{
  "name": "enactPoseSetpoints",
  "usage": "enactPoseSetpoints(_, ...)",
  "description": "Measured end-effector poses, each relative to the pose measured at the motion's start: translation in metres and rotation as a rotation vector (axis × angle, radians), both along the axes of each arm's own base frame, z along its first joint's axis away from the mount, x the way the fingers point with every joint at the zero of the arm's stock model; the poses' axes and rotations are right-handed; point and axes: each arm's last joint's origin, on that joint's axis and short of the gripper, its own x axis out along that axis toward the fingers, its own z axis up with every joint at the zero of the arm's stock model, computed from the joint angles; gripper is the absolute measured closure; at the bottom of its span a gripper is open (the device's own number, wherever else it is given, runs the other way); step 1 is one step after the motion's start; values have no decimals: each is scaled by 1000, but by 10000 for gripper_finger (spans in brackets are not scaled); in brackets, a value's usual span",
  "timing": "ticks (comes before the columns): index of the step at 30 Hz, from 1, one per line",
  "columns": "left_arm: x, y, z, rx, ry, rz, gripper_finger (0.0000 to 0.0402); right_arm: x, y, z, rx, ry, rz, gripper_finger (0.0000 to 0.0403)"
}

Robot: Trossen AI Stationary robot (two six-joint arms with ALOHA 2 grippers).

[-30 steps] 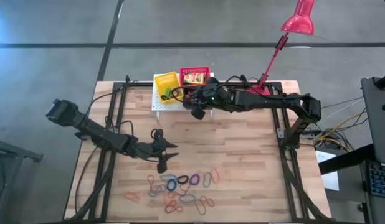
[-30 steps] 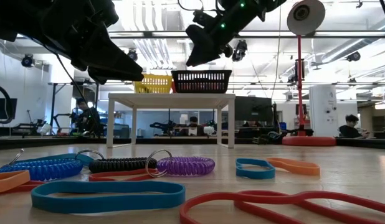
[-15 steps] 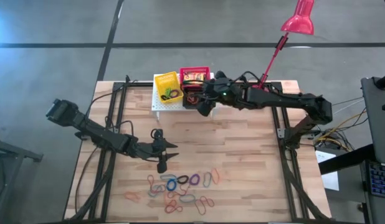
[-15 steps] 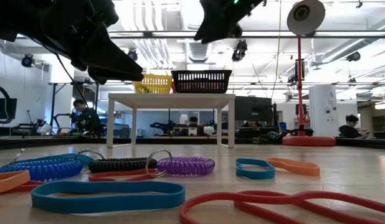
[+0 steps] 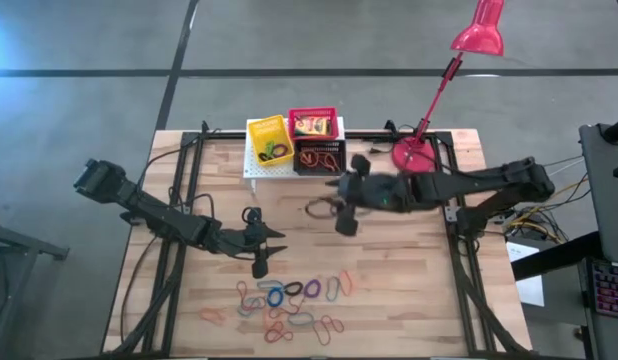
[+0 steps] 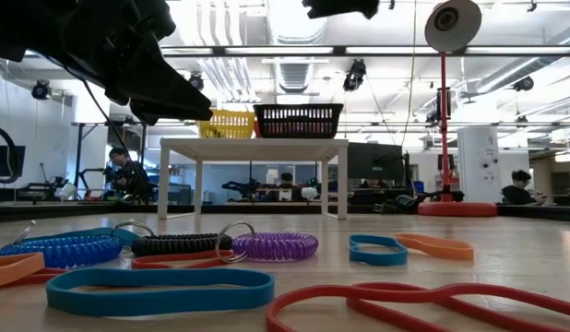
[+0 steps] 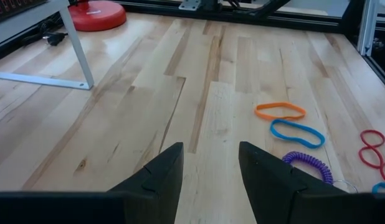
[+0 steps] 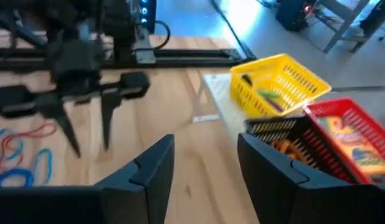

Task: Pick & Place Office Desk Supplies
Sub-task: Put the orange rubber band into the black bin on the shelf

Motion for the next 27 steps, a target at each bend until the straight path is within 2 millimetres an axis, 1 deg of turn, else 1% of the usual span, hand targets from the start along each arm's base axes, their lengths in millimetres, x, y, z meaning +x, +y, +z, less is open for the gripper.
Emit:
enactPoseSetpoints(5,0,0,0,-1,0,1,238,-15,30,-20,-8,50,-47,245)
enactPoseSetpoints(11,0,0,0,-1,0,1,238,-28,55,-52,80,90,-38,259)
enactPoseSetpoints(17,0,0,0,-1,0,1,238,-43,69,-88,178,142,-78,269)
enactPoseSetpoints(23,0,0,0,-1,0,1,238,-57,76,-127,261,168,-119,270)
enactPoseSetpoints(25,0,0,0,-1,0,1,238,-59,78,-142,310,153,-94,267)
enactPoseSetpoints(27,0,0,0,-1,-1,1,238,-59,81,-157,378,144,-22,263)
